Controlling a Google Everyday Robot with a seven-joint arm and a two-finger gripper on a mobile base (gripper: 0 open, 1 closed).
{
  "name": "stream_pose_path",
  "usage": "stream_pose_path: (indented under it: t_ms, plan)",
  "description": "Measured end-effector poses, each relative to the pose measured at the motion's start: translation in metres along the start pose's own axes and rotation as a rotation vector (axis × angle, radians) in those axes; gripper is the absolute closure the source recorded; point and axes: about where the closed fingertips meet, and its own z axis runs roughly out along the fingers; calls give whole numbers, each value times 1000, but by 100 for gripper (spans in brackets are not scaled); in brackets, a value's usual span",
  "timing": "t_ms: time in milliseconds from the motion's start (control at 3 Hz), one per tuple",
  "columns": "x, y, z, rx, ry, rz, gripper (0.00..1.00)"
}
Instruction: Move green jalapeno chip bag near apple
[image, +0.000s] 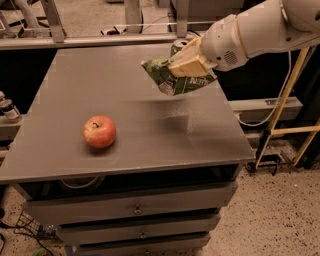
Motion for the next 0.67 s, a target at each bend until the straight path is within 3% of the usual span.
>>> stream_pose_path:
  t_ms: [333, 667]
  plan:
    - [0, 0, 0, 0, 0, 0, 100]
    - [-9, 9, 15, -40, -7, -35, 100]
